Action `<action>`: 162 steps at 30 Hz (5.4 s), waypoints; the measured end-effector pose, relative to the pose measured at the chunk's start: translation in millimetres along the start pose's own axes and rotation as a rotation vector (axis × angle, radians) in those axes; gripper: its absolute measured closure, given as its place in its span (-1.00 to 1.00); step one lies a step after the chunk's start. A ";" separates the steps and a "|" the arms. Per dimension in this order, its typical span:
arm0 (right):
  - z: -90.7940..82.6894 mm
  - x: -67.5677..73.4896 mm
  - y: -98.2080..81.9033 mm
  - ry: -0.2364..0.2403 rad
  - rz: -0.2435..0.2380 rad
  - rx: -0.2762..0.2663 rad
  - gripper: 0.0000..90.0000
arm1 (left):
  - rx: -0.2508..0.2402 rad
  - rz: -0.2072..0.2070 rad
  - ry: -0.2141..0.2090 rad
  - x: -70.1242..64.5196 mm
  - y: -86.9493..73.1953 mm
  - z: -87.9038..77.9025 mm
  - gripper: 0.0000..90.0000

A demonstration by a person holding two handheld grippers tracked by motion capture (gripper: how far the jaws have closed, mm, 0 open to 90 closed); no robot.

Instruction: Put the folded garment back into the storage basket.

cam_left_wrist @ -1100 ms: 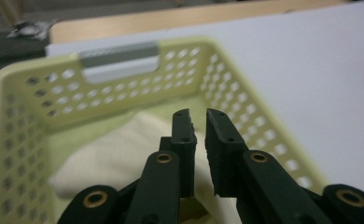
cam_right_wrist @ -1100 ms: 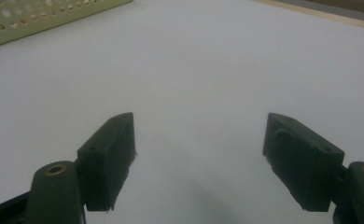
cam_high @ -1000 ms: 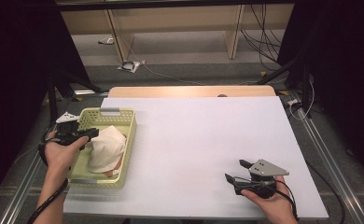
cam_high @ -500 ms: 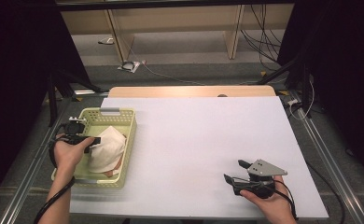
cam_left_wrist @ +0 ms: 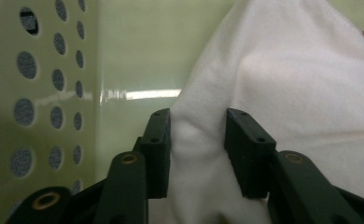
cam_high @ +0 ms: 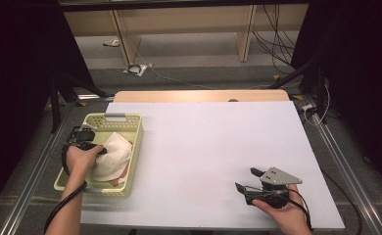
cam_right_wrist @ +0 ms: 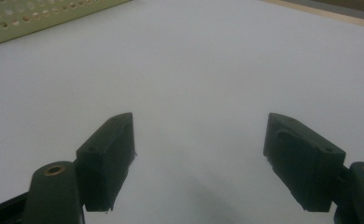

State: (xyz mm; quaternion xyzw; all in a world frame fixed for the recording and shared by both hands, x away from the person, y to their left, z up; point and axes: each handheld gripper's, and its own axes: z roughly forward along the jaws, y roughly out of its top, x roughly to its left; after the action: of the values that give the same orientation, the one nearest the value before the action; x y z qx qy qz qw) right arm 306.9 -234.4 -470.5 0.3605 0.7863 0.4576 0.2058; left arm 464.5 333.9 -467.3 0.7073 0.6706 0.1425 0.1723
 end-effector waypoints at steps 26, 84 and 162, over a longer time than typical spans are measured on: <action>1.1 -2.3 -1.3 0.002 0.006 0.003 -0.43 | -0.101 0.270 0.081 -16.9 53.3 -1.6 0.90; -0.5 -1.5 -0.2 -0.003 0.001 0.000 -0.43 | 0.308 0.417 0.069 -8.9 4.1 -17.1 0.78; -4.6 -7.2 1.9 -0.016 -0.008 -0.019 -0.44 | -0.437 0.260 -0.306 -50.7 -29.3 -93.6 -0.35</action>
State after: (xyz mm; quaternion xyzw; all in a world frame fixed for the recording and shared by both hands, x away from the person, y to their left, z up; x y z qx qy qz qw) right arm 309.3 -241.9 -466.7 0.3592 0.7816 0.4613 0.2173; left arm 394.6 289.4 -394.4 0.7468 0.4939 0.1961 0.4000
